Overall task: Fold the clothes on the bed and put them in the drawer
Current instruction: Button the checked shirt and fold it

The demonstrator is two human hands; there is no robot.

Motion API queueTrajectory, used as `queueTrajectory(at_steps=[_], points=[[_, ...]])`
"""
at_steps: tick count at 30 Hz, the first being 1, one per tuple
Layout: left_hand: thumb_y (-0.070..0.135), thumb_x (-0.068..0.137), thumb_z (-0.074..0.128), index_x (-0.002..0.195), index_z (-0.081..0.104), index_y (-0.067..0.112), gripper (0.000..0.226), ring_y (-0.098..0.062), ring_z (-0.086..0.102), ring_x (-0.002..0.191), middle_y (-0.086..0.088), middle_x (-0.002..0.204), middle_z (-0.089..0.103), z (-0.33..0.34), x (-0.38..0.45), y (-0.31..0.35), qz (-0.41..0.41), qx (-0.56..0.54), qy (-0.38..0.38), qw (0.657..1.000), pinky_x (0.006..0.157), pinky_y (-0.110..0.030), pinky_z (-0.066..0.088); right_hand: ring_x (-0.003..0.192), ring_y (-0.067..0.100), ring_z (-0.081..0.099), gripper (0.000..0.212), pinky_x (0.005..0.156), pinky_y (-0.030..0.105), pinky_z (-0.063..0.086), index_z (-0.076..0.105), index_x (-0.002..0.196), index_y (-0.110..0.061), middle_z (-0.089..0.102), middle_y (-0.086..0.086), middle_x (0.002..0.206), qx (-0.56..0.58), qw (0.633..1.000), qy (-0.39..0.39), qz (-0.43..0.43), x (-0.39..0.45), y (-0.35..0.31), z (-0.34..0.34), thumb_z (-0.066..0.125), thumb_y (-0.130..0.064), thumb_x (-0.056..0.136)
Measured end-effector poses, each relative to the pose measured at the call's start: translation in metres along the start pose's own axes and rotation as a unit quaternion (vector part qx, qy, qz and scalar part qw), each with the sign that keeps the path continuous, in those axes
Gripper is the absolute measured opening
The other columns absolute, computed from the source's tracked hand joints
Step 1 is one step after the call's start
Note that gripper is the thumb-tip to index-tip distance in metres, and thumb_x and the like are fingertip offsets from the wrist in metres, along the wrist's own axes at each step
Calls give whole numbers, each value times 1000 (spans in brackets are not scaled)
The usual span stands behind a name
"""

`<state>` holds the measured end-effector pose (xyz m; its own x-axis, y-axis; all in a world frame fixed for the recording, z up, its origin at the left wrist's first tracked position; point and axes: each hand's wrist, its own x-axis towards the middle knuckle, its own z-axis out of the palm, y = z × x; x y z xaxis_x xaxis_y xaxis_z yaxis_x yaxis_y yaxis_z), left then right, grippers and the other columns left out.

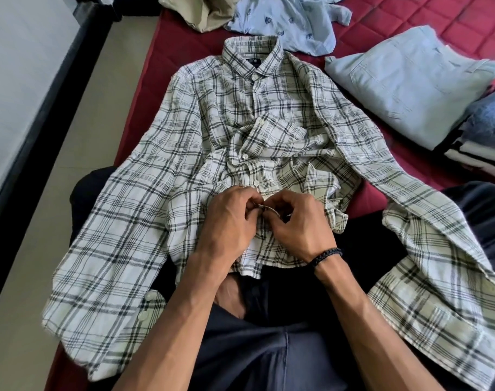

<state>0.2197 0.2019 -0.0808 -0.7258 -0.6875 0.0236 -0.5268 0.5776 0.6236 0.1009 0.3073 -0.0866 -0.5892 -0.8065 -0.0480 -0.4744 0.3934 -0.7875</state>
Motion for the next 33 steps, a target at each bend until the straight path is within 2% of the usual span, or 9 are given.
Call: queueTrajectory(at_steps=[6, 12, 16, 18, 21, 25, 27, 29, 33], points=[[14, 92, 75, 114, 75, 14, 22, -6, 74, 76, 4, 97, 78, -4, 0, 0, -17, -14, -18, 1000, 59, -7, 54, 71, -4, 67, 7, 63, 14, 56, 80, 94, -19, 72, -15, 79, 12, 1000, 19, 16, 1, 0, 1, 80, -16, 88], [19, 94, 73, 106, 74, 13, 14, -7, 73, 72, 5, 90, 77, -5, 1, 1, 1, -21, -34, 999, 64, -21, 61, 71, 6, 67, 5, 65, 36, 59, 78, 90, -22, 73, -10, 79, -19, 997, 73, 12, -1, 1, 6, 76, -18, 88], [17, 93, 74, 120, 66, 21, 28, 2, 67, 66, 9, 89, 74, -4, -2, 4, 2, -36, 4, 999, 61, -9, 55, 73, 12, 65, 4, 62, 33, 54, 71, 94, -23, 70, -9, 86, -68, 994, 85, -25, 0, -1, 6, 72, -27, 92], [19, 94, 74, 125, 64, 26, 34, 2, 66, 67, 10, 93, 74, -2, -3, 4, 16, -12, 5, 1000, 65, -14, 56, 74, 14, 64, 6, 62, 33, 53, 70, 97, -23, 70, -8, 89, -76, 994, 78, -32, -1, -1, 5, 70, -29, 93], [24, 93, 74, 117, 67, 26, 25, -3, 66, 74, 11, 100, 76, 0, -2, 4, 7, 13, 10, 1000, 83, -32, 59, 77, 14, 64, 9, 62, 36, 54, 68, 97, -27, 70, -10, 90, -86, 992, 84, -25, -3, 0, 5, 69, -35, 93], [20, 92, 76, 111, 70, 20, 20, -4, 68, 74, 9, 94, 76, 1, -3, 7, 3, 1, 36, 999, 76, -26, 61, 77, 14, 64, 9, 61, 36, 54, 67, 94, -26, 68, -11, 88, -82, 993, 83, -17, -3, -1, 5, 70, -35, 94], [17, 91, 76, 110, 71, 18, 20, -3, 69, 73, 8, 92, 77, 2, -5, 7, -12, -8, 47, 999, 74, -23, 61, 76, 11, 64, 4, 63, 34, 54, 69, 95, -24, 68, -11, 87, -63, 996, 51, -28, -3, -3, 3, 70, -27, 94], [16, 91, 76, 110, 72, 18, 19, 0, 68, 71, 9, 91, 76, 2, -4, 7, -27, -26, 48, 998, 70, -20, 61, 74, 6, 62, 2, 63, 24, 50, 71, 96, -21, 68, -12, 87, -53, 997, 27, -42, -3, -6, 0, 71, -20, 94], [16, 93, 74, 112, 72, 18, 19, 3, 64, 69, 8, 96, 77, -1, 1, 9, -18, -27, 16, 999, 61, -2, 49, 67, -3, 59, 7, 58, 9, 42, 76, 93, -23, 63, -18, 75, -31, 999, 32, -10, -1, -5, -7, 73, -17, 91]])
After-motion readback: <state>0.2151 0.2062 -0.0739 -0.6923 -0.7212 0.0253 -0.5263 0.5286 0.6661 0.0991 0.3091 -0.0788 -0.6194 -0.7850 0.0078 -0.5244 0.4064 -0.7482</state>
